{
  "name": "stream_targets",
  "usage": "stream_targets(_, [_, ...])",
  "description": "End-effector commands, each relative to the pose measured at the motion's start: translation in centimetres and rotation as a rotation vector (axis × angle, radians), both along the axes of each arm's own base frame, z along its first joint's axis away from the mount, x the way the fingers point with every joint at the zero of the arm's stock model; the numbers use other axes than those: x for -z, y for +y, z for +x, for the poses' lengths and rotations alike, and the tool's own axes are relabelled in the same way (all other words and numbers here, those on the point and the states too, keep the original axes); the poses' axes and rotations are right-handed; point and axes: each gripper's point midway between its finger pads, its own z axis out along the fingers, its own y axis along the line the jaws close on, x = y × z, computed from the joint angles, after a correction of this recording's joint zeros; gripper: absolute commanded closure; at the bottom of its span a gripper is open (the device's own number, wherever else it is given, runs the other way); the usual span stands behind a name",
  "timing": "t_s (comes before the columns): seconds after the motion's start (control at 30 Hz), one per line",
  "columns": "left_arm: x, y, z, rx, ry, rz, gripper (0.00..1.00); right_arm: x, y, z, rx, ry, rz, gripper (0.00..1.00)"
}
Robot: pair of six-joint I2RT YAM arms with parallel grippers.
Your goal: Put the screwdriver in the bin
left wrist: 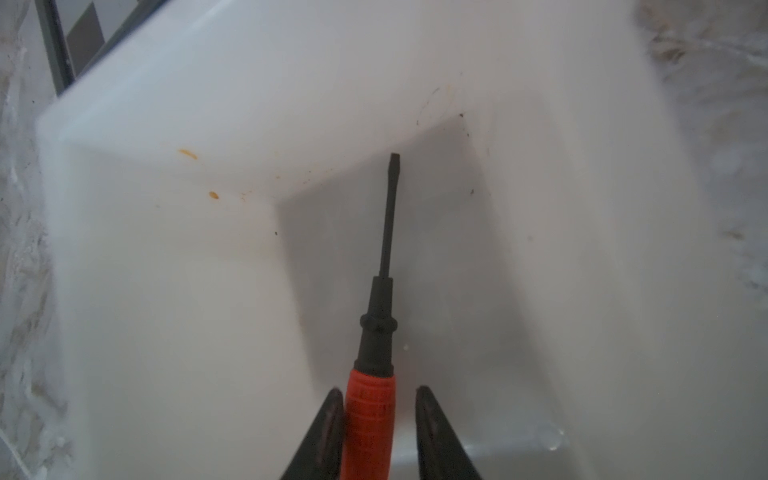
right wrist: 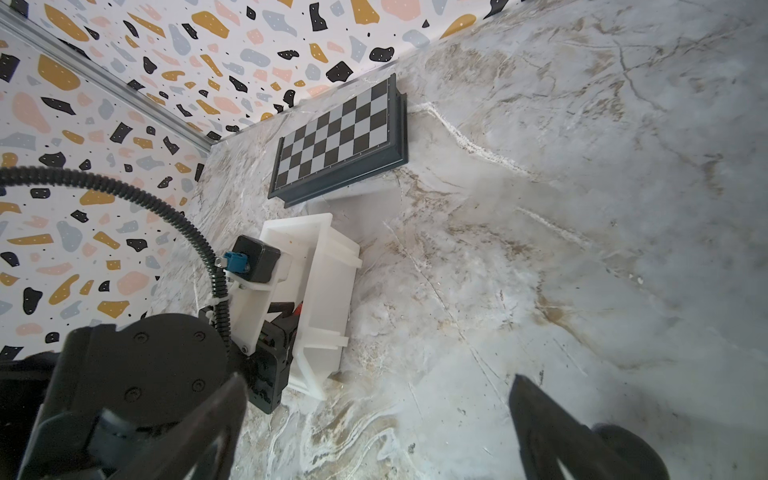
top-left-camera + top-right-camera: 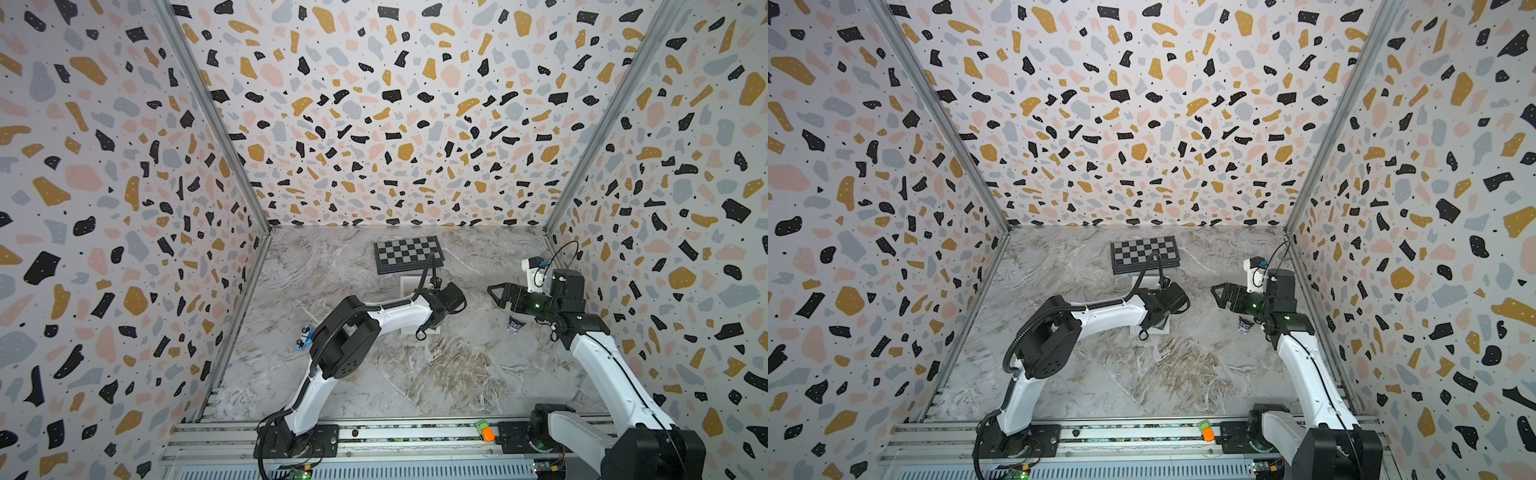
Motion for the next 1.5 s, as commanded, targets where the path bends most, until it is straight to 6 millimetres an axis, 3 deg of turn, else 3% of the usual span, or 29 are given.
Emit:
stream_targets(0.0, [-1.1,-0.4,0.7,-0.014,-0.030,-0.024,0.65,-0.9,0.1,-0.3,-0.003,-0.025,0.012,0.01])
stream_targets(0.13, [-1.9,-0.5,0.9,-0.018,-0.043,-0.034,0.65,-1.0,0.1,-0.3,-0.005,-0.025,0.015,0.01])
stream_targets(0.23, [-4.1,-1.1,1.2,-0.015,-0.066,-0.066,0.65,-1.2,0.1,-0.3,-0.002,-0.027,0.012,0.01])
stream_targets(0.5, [-13.3,-3.2,1.7,0.003,-0.153,-0.283,0.59,-1.4,0.7,0.2,0.018,-0.038,0.004,0.01])
stream_targets(0.7, [-21.4,-1.3,1.7,0.023,-0.299,-0.382,0.45,-2.4,1.4,1.3,0.042,-0.066,-0.122,0.01])
stream_targets(0.8, [-25.1,1.3,1.6,0.025,-0.397,-0.419,0.35,-2.6,1.3,2.0,0.059,-0.104,-0.145,0.01])
stream_targets(0.93, [-29.2,6.7,1.2,-0.008,-0.557,-0.494,0.16,-2.7,1.1,2.6,0.086,-0.142,-0.180,0.01])
stream_targets(1.03, [-30.4,11.4,0.8,-0.067,-0.636,-0.514,0.05,-3.0,1.7,2.9,0.088,-0.166,-0.222,0.01])
stream_targets(1.2, [-30.1,18.1,0.2,-0.173,-0.706,-0.456,0.00,-3.2,3.9,3.4,0.054,-0.192,-0.270,0.01])
stream_targets(1.47, [-27.1,26.9,-0.5,-0.283,-0.809,-0.448,0.00,-2.9,10.3,3.8,-0.022,-0.293,-0.362,0.01])
